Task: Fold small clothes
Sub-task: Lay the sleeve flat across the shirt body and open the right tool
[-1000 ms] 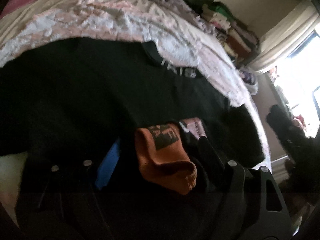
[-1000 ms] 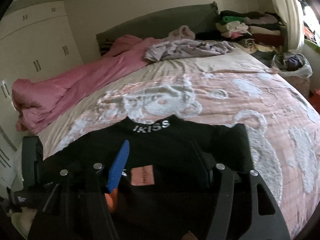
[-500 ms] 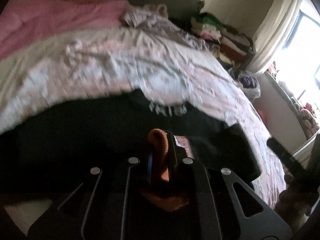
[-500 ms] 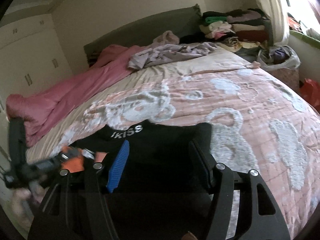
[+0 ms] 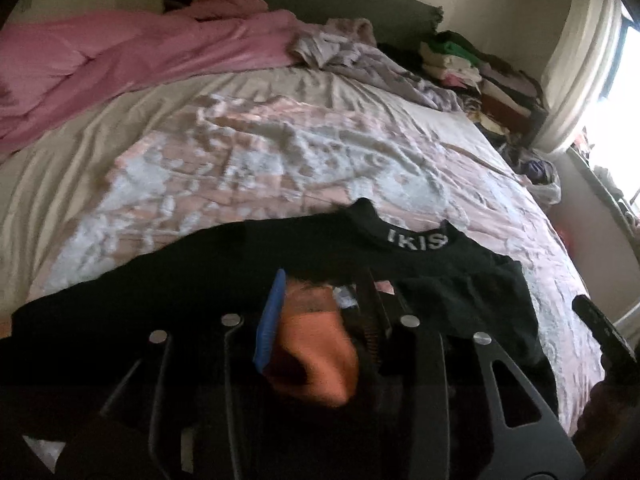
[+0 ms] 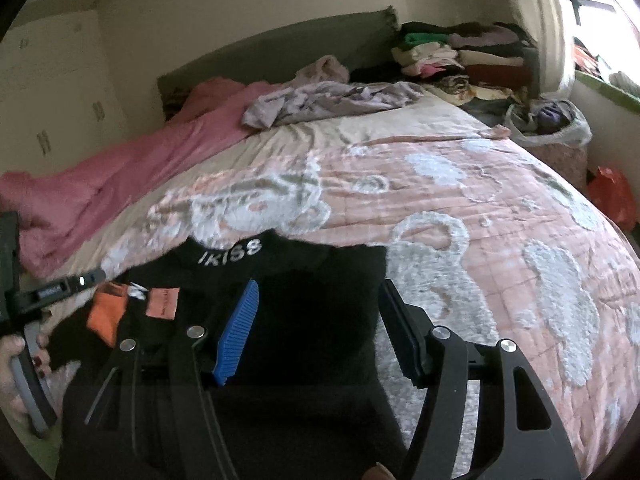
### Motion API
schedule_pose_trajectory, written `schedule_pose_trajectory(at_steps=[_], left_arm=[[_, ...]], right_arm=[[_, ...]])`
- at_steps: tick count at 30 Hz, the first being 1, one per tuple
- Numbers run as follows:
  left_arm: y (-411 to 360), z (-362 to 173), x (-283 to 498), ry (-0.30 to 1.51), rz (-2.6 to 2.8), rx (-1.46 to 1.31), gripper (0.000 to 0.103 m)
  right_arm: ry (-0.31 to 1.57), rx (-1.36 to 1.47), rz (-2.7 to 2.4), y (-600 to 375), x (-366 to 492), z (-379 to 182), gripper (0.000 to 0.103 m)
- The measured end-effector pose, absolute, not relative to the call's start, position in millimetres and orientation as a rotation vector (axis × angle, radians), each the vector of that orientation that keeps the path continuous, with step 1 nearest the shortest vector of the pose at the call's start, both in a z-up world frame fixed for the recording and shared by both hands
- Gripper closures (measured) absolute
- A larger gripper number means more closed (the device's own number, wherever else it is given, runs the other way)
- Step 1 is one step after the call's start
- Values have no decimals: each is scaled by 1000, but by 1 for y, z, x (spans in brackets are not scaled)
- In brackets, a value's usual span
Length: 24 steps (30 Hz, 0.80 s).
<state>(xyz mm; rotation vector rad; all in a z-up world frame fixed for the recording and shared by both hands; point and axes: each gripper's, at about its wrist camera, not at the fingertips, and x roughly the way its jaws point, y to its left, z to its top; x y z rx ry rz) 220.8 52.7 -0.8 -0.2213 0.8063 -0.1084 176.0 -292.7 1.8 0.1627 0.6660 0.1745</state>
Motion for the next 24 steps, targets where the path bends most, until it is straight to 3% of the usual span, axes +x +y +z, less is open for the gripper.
schedule_pose_trajectory(at_steps=[7,14,18,24], left_arm=[[37,-10,207,848,-169,-160,75],[31,-67,215,989,-137,-93,71],[35,-62,209,972,-142,-115,71],[41,-40,192,919,-128,-127,62]], right_arm=[[735,61,286,-249,183,-17,42],[888,14,274,-229,196,-56,36],[946,78,266,-240,206,-77,36],[885,83,304,-234,191,-57,28]])
